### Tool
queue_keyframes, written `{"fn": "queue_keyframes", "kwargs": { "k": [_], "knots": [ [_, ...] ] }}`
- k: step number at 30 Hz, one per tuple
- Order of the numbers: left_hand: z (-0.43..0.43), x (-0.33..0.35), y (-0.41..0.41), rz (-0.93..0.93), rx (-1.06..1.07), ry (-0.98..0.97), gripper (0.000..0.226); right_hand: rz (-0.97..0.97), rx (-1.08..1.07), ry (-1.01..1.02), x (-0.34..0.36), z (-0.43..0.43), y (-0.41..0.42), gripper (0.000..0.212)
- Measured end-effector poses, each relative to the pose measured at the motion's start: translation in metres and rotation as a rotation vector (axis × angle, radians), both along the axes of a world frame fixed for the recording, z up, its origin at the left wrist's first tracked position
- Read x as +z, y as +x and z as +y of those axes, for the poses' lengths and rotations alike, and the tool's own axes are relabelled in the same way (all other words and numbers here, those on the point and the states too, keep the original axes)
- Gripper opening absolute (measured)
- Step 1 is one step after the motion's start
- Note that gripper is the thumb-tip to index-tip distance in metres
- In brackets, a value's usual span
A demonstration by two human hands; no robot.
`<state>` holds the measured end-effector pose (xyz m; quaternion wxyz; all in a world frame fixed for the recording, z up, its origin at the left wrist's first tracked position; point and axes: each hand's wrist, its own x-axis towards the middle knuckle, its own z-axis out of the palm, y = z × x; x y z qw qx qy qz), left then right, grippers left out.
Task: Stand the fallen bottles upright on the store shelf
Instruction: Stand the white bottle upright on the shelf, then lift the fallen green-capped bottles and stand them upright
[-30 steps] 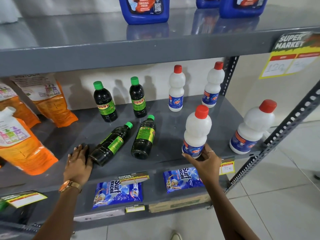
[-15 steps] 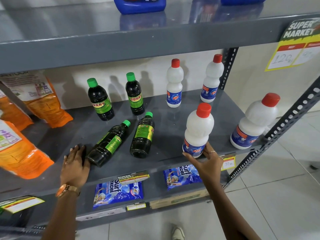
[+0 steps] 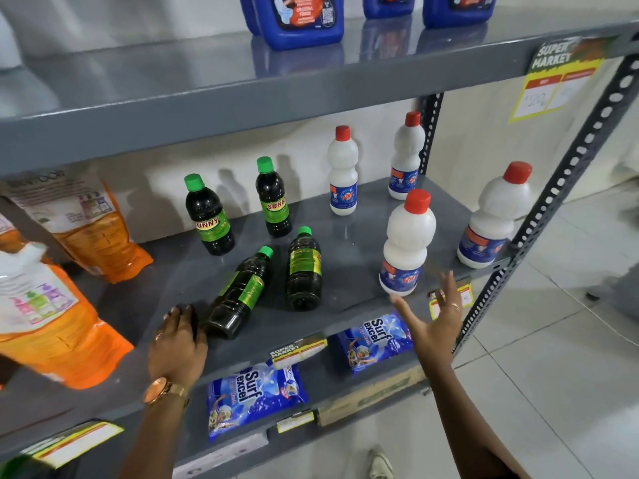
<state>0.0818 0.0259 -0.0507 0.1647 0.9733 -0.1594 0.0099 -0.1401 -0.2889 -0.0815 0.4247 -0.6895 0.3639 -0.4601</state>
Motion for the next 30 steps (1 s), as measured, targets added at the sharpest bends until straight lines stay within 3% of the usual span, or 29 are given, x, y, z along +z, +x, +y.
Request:
{"fn": "queue_keyframes", "kwargs": {
  "k": [2,4,8,12,15,17,20,23,25,30],
  "knots": [
    [0.009,0.004,0.005,-0.020,-0.042,0.072,0.047,-0.056,-0.082,0.037,0.002,0.035,-0.002,0.068],
    [0.013,0.008,0.006,-0.068,-0.073,0.091,0.044,-0.023,0.033,0.053,0.010,0.070,0.007,0.054],
    [0.021,0.008,0.001,-0.090,-0.082,0.032,0.052,0.263,0.279,0.091,0.040,0.083,0.075,0.075],
    [0.026,0.006,0.004,-0.063,-0.066,-0.003,0.048,0.647,0.418,0.383,0.075,0.063,0.149,0.097],
    [0.026,0.007,0.005,-0.041,-0.065,-0.010,0.053,0.784,0.461,0.290,0.071,0.063,0.176,0.087],
    [0.027,0.007,0.005,-0.042,-0.062,-0.022,0.052,0.742,0.431,0.224,0.062,0.065,0.181,0.070],
    [0.025,0.008,0.004,-0.036,-0.051,-0.020,0.053,0.408,0.380,0.243,0.051,0.069,0.180,0.055],
    [0.023,0.007,0.004,-0.026,-0.033,0.001,0.054,0.123,0.420,0.126,0.049,0.071,0.181,0.065],
    [0.022,0.007,0.005,-0.027,-0.029,0.000,0.054,0.067,0.503,0.078,0.049,0.071,0.186,0.076],
    [0.022,0.005,0.008,-0.028,-0.014,-0.001,0.052,0.082,0.656,0.104,0.039,0.056,0.195,0.080]
  ]
}}
